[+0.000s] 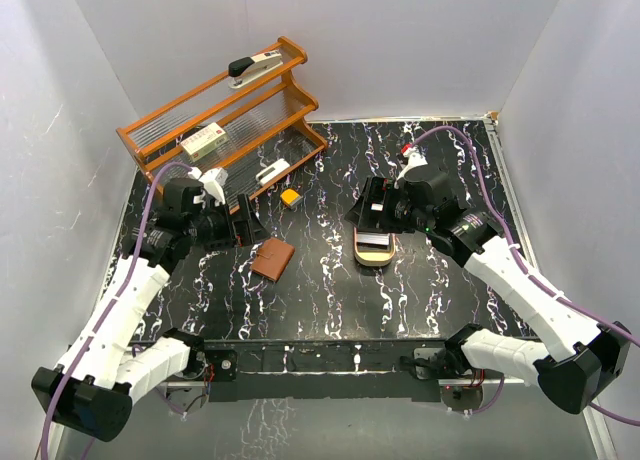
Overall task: Put the credit cards into the card holder
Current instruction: Adjust the card holder at the center of the board.
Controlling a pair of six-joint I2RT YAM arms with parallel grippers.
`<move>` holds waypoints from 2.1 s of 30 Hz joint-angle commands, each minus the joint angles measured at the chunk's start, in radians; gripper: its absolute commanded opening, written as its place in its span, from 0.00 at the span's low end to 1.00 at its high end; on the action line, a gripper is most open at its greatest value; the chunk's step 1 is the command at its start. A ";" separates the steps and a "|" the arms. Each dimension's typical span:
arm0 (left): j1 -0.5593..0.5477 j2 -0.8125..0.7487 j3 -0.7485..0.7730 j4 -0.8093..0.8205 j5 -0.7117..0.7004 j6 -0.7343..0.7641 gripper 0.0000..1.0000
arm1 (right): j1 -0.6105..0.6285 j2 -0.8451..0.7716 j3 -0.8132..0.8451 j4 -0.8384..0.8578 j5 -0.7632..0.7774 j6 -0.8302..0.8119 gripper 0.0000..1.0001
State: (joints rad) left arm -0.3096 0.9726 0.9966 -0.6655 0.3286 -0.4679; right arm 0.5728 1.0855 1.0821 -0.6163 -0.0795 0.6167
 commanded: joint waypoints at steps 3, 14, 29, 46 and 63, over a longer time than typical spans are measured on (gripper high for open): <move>0.007 -0.027 -0.001 0.006 -0.045 0.018 0.99 | -0.005 -0.020 -0.006 0.065 -0.006 0.006 0.98; 0.007 0.037 -0.032 -0.005 -0.065 0.047 0.99 | -0.005 -0.009 -0.022 0.067 -0.010 0.011 0.98; 0.006 0.331 -0.051 0.012 -0.141 0.095 0.77 | -0.005 0.001 -0.059 0.092 -0.062 0.047 0.96; -0.002 0.508 -0.180 0.244 -0.025 0.060 0.58 | 0.018 0.025 -0.233 0.304 -0.208 0.243 0.71; -0.034 0.356 -0.329 0.378 0.006 -0.177 0.39 | 0.186 0.444 -0.172 0.574 -0.120 0.296 0.40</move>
State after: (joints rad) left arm -0.3428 1.4143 0.6323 -0.2188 0.4484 -0.6083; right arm 0.7513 1.4536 0.8284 -0.1860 -0.2028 0.9333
